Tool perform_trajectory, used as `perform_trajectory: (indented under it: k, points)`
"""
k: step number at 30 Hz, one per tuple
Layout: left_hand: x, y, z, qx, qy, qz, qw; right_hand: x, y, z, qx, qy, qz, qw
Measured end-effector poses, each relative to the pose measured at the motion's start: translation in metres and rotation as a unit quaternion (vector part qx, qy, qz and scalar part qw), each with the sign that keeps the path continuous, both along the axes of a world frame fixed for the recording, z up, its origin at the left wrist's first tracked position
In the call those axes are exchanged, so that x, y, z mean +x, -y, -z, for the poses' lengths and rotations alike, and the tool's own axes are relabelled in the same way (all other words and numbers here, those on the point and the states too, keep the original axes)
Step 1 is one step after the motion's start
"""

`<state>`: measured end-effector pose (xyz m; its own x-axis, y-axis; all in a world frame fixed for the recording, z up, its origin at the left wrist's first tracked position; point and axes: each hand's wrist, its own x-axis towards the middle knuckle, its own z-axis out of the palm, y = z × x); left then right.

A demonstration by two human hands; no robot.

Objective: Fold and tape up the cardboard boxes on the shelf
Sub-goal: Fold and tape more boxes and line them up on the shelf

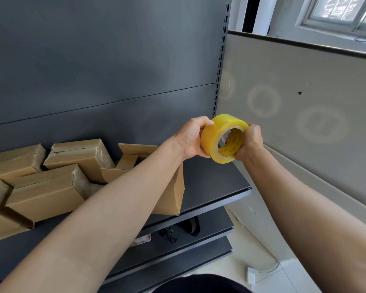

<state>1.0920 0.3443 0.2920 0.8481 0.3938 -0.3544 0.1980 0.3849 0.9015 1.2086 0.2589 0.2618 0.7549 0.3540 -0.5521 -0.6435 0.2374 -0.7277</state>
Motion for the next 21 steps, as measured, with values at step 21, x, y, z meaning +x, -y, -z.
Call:
perform_trajectory:
  k: [21]
  points:
    - [-0.003, -0.003, 0.007, 0.057, 0.081, -0.021, 0.995, 0.009, 0.012, 0.004, -0.021, -0.044, -0.105, 0.993]
